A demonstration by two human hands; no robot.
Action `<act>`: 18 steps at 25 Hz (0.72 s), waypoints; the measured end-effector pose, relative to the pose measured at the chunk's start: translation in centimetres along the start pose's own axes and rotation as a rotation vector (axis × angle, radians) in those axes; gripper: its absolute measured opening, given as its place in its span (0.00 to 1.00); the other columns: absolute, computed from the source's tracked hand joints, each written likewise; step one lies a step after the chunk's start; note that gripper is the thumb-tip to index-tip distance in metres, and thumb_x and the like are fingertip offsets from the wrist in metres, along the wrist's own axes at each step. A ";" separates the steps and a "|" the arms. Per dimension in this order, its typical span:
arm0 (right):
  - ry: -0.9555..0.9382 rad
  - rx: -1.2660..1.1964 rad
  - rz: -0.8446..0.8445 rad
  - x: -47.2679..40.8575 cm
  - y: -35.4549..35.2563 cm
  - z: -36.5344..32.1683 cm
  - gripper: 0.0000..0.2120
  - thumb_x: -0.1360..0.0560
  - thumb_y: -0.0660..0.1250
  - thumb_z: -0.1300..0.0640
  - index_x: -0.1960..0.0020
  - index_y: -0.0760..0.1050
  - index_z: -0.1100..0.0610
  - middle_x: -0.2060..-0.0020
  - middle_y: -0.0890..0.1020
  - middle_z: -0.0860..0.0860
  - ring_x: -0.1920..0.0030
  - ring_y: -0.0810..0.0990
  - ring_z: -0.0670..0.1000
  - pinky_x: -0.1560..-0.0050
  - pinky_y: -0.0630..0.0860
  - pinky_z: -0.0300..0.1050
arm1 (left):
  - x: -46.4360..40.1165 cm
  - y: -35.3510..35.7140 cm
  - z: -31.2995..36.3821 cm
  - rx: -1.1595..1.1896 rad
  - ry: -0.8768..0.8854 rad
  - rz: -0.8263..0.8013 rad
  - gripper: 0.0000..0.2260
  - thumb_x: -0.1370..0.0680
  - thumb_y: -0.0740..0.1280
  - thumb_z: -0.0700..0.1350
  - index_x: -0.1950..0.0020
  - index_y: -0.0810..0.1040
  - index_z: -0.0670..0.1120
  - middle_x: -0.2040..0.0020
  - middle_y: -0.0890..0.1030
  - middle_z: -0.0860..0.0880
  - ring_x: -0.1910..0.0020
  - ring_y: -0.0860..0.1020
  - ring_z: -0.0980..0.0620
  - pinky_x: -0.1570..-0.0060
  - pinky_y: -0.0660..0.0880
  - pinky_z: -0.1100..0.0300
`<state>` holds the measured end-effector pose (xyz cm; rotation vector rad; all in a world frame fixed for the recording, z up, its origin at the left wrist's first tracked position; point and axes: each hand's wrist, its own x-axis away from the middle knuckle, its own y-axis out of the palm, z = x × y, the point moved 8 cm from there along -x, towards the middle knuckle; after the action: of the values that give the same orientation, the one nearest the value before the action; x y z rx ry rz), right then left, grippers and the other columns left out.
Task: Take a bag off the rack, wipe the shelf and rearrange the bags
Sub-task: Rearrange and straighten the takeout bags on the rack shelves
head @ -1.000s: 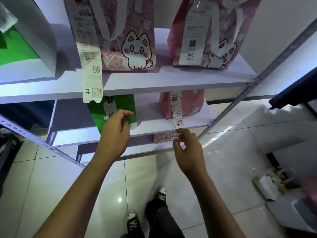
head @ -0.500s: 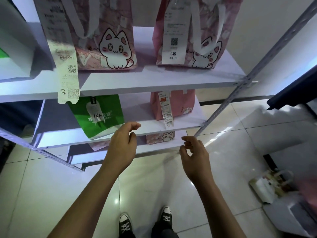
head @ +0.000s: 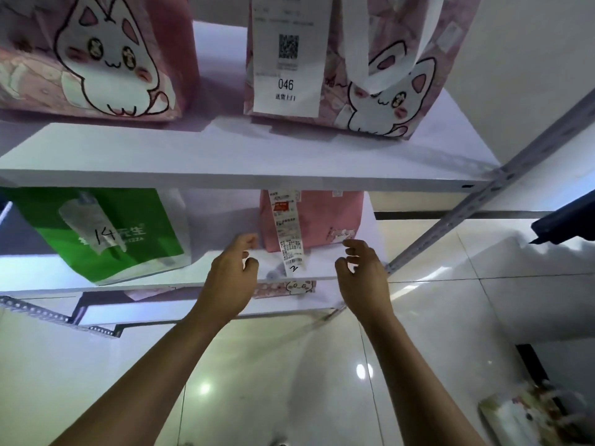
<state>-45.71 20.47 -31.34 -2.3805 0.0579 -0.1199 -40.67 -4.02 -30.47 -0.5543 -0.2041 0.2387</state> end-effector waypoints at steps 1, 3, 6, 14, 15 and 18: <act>-0.006 0.003 -0.006 -1.6 0.5 0.7 0.18 0.20 0.65 0.57 0.31 0.71 0.52 0.37 0.79 0.51 0.44 0.78 0.47 0.42 0.76 0.46 | -1.0 1.0 -0.7 -0.008 -0.037 -0.007 0.18 0.20 0.59 0.36 0.32 0.72 0.49 0.35 0.78 0.50 0.37 0.76 0.47 0.39 0.71 0.55; 0.021 -0.023 -0.014 -4.5 1.0 2.0 0.21 0.20 0.66 0.56 0.28 0.68 0.52 0.34 0.76 0.51 0.38 0.77 0.49 0.39 0.75 0.47 | -2.8 2.6 -1.6 -0.006 -0.122 -0.015 0.19 0.19 0.59 0.37 0.29 0.69 0.50 0.31 0.75 0.50 0.33 0.74 0.46 0.38 0.69 0.56; 0.091 -0.111 0.001 -8.6 1.2 3.9 0.26 0.20 0.67 0.52 0.25 0.64 0.53 0.32 0.74 0.52 0.36 0.75 0.51 0.38 0.73 0.47 | -5.3 4.2 -2.0 0.137 -0.235 0.001 0.20 0.18 0.61 0.38 0.27 0.66 0.47 0.35 0.74 0.50 0.32 0.73 0.45 0.39 0.69 0.58; 0.187 -0.402 -0.092 -13.6 2.4 5.1 0.23 0.24 0.69 0.61 0.31 0.68 0.51 0.42 0.80 0.49 0.42 0.80 0.52 0.40 0.79 0.50 | -8.5 5.3 -0.1 0.339 -0.274 -0.044 0.14 0.20 0.63 0.36 0.54 0.73 0.57 0.52 0.80 0.57 0.53 0.79 0.55 0.47 0.76 0.54; 0.195 -0.413 -0.075 -13.1 2.1 5.1 0.21 0.24 0.69 0.60 0.33 0.69 0.52 0.43 0.81 0.50 0.44 0.81 0.52 0.43 0.80 0.49 | -8.3 5.1 -0.3 0.340 -0.283 -0.038 0.12 0.21 0.64 0.38 0.55 0.73 0.56 0.53 0.81 0.54 0.54 0.80 0.54 0.49 0.78 0.53; 0.221 -0.433 0.000 -10.6 1.0 5.9 0.13 0.23 0.69 0.56 0.39 0.71 0.52 0.47 0.81 0.50 0.46 0.82 0.53 0.45 0.81 0.52 | -6.7 4.4 -1.2 0.342 -0.279 -0.001 0.04 0.19 0.64 0.44 0.49 0.75 0.53 0.53 0.80 0.56 0.56 0.78 0.58 0.58 0.75 0.59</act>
<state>-55.67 24.57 -37.07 -2.7883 0.2078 -0.4066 -47.48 -2.84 -34.66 -0.1796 -0.4247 0.3416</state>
